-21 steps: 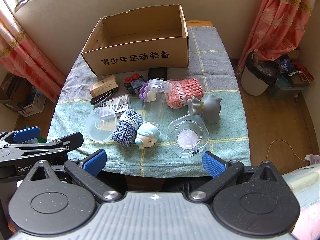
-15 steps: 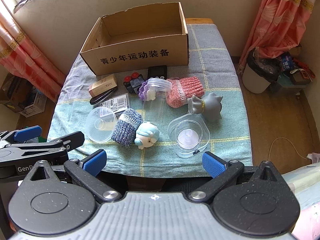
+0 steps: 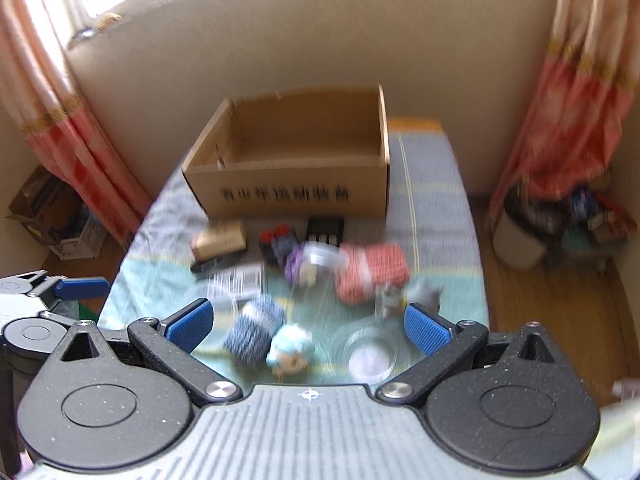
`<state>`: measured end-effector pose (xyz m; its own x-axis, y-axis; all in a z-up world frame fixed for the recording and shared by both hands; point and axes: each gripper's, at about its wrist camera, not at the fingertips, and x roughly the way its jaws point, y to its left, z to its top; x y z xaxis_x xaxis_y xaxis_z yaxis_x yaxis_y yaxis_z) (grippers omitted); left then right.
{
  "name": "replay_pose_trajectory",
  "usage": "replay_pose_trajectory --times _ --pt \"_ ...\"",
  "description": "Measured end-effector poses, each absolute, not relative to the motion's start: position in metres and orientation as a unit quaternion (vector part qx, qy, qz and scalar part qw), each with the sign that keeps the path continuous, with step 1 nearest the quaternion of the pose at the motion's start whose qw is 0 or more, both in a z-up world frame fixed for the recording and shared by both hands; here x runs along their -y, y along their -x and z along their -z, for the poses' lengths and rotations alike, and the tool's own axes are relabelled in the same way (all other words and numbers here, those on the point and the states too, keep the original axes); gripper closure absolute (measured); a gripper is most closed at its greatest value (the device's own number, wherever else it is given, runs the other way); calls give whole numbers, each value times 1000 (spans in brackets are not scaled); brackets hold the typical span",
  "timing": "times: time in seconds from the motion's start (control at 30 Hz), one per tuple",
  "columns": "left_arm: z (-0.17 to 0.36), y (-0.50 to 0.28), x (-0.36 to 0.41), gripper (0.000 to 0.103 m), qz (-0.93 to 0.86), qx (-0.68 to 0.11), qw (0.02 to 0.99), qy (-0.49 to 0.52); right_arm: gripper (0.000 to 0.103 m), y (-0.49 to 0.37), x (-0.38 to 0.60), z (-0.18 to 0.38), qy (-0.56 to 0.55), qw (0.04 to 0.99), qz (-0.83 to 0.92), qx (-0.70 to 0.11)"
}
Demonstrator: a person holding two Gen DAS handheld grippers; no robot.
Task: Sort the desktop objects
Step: 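Move left tool toward clear round lid while right tool approaches clear square container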
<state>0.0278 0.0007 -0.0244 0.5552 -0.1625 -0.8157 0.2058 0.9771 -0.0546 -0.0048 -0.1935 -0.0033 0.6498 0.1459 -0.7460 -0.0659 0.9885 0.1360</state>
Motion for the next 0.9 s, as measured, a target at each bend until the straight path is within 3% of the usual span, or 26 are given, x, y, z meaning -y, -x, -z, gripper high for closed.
replay_pose_trajectory --times 0.23,0.9 --pt "46 -32 -8 1 116 -454 882 -54 0 -1 201 37 21 898 -70 -433" --pt "117 -46 -24 1 155 -439 881 -85 0 -14 208 112 52 854 -64 -514"
